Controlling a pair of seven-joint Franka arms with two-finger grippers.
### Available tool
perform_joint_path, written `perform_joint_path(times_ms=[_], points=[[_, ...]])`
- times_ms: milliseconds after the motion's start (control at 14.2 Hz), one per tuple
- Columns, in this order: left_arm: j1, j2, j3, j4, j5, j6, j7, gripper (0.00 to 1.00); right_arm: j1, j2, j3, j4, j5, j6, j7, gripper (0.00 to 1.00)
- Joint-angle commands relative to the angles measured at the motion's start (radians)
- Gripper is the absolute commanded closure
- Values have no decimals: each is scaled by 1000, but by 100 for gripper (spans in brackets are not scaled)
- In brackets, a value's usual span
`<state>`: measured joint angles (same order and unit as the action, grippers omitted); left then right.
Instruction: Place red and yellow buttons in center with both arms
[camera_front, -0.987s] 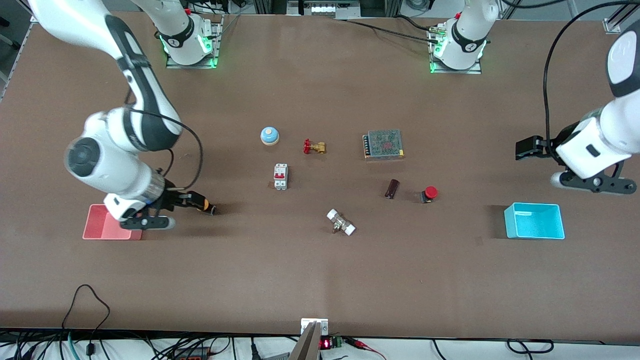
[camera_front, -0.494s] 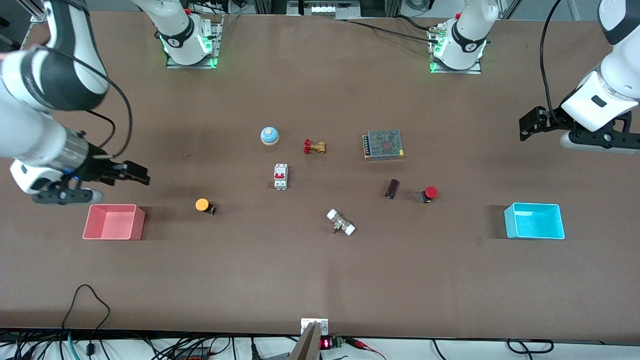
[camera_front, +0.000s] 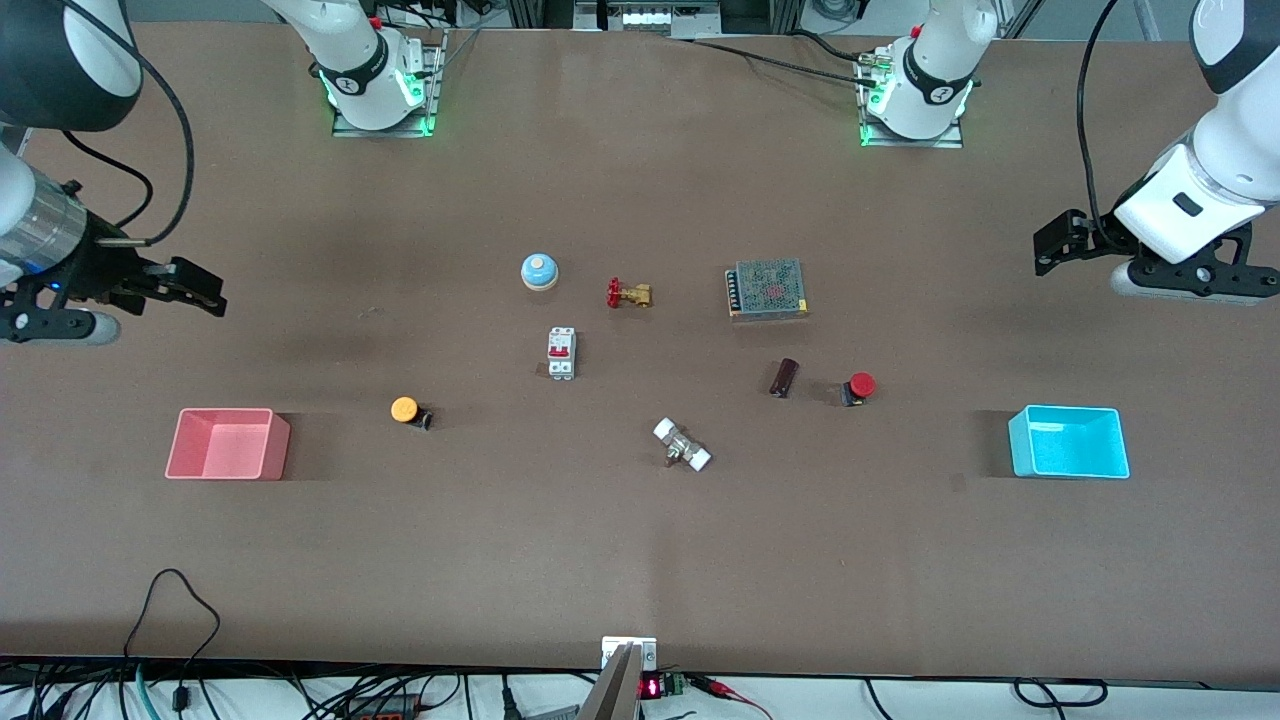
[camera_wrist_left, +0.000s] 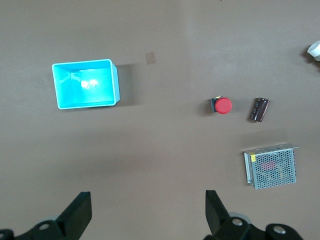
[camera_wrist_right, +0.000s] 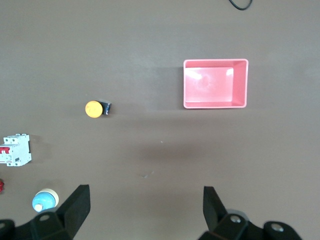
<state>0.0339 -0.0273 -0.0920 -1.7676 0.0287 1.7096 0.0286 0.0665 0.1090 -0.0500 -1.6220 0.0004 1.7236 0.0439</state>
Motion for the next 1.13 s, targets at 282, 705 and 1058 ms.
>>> perform_joint_path(times_ms=[282, 705, 1058], points=[[-9, 6, 6, 19, -13, -25, 24, 0, -10, -14, -10, -1, 45, -58, 10, 0], [-6, 6, 8, 20, -13, -25, 24, 0, -1, -14, -11, 10, 13, -79, 42, 0], [-5, 6, 9, 19, -13, -27, 25, 0, -1, -14, -10, 10, 18, -81, 44, 0]])
